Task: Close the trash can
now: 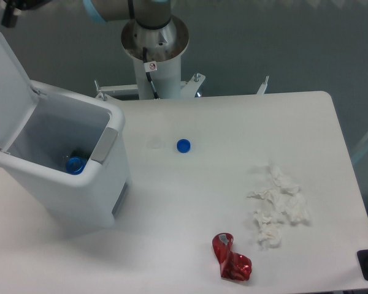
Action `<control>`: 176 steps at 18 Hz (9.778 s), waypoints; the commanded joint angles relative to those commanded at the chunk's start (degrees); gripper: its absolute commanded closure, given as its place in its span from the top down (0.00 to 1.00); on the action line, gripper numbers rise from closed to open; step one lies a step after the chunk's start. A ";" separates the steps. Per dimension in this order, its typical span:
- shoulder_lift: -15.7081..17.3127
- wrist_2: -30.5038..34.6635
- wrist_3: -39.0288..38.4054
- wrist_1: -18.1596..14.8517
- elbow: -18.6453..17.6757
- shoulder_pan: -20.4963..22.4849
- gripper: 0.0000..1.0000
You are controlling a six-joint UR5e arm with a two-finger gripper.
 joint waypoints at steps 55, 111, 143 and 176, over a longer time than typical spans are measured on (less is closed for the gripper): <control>-9.14 4.83 -2.20 0.62 6.24 5.88 0.00; -22.85 7.29 -1.23 4.31 5.36 10.55 0.00; -23.03 8.25 -0.88 4.04 8.79 11.77 0.49; -45.44 31.81 53.00 4.57 15.38 31.99 1.00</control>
